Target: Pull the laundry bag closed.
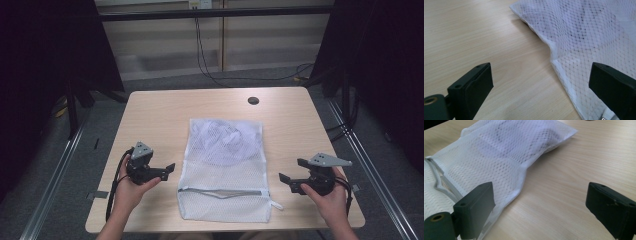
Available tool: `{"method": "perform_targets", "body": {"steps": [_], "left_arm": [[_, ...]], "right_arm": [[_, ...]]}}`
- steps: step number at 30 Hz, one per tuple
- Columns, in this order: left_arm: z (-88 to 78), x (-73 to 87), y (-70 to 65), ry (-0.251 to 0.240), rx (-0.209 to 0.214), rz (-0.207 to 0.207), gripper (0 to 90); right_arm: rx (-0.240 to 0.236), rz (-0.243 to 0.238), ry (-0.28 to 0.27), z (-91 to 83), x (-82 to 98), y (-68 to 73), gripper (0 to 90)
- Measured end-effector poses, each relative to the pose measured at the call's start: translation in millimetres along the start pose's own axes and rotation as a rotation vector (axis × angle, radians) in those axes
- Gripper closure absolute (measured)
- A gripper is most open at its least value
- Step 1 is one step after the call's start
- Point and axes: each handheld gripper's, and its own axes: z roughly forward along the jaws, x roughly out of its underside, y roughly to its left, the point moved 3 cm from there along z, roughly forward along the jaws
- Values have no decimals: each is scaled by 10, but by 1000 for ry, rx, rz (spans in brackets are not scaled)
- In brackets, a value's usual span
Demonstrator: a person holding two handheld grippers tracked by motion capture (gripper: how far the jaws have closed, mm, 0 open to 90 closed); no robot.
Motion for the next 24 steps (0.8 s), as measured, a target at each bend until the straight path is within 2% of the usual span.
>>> {"method": "perform_targets", "body": {"steps": [7,9,12,16,24], "left_arm": [[-20,-49,-14,-25,11,-4,50],[-18,-58,-19,-20,20,-2,50],[-8,-75,-35,-22,24,-1,50],[-10,-92,-53,-29,33,-8,51],[-25,-90,-59,-23,39,-6,50]], "right_arm": [[-9,-14,8,7,-21,87,79],[-14,-28,11,4,-36,112,79],[-36,-18,11,22,-59,157,81],[-41,-36,30,59,-77,201,82],[-63,-54,31,94,-154,291,83]]}}
